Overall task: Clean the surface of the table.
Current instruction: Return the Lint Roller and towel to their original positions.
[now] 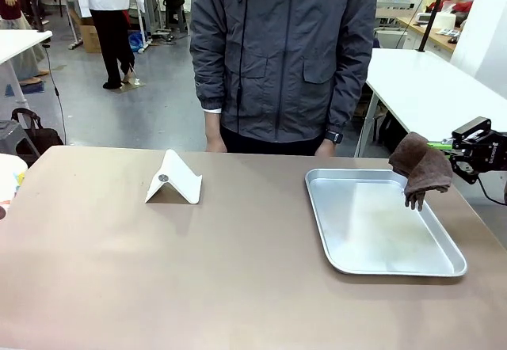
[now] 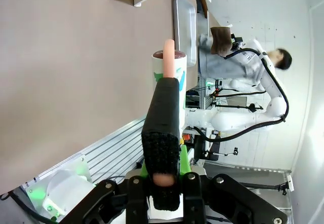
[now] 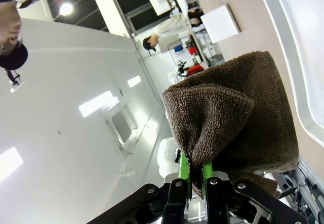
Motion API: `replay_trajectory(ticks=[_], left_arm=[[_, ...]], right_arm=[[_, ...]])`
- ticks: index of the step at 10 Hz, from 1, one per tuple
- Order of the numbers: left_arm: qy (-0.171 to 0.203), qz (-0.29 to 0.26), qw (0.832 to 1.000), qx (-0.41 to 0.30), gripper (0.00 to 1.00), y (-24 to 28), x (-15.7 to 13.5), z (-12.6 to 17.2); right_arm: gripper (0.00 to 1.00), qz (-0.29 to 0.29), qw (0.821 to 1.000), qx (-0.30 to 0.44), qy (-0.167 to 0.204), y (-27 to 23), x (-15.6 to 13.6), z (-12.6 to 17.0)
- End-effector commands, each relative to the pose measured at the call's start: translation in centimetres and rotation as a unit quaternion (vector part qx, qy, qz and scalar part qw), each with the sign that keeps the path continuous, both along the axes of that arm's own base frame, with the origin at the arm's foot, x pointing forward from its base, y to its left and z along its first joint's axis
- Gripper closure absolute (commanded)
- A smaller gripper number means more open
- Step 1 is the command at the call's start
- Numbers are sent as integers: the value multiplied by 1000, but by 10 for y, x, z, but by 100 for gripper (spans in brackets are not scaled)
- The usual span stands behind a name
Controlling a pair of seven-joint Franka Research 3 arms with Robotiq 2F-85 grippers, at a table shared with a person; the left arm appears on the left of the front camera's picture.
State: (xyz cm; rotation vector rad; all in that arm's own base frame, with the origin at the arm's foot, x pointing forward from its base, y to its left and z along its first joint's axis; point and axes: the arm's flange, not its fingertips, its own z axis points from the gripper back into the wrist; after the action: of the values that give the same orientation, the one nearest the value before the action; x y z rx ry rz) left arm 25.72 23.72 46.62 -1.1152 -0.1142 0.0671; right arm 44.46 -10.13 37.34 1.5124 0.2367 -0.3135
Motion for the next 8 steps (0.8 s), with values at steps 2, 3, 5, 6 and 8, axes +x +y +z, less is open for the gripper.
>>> replay_trajectory(ticks=[2,3,5,6,8], left_arm=[[4,7,1000,0,78,-3,0,4],[4,7,1000,0,78,-3,0,4],[0,0,1000,0,78,0,0,0],[-6,-7,1000,-7,78,-18,8,15],[-15,-32,999,5,78,-57,29,45]], right_arm=[[89,-3,1000,-4,0,1,1,3],[89,-3,1000,-4,0,1,1,3],[89,0,1000,0,0,0,0,0],[89,-16,1000,-6,-23,18,-1,11],[89,0,999,-34,-27,58,12,28]])
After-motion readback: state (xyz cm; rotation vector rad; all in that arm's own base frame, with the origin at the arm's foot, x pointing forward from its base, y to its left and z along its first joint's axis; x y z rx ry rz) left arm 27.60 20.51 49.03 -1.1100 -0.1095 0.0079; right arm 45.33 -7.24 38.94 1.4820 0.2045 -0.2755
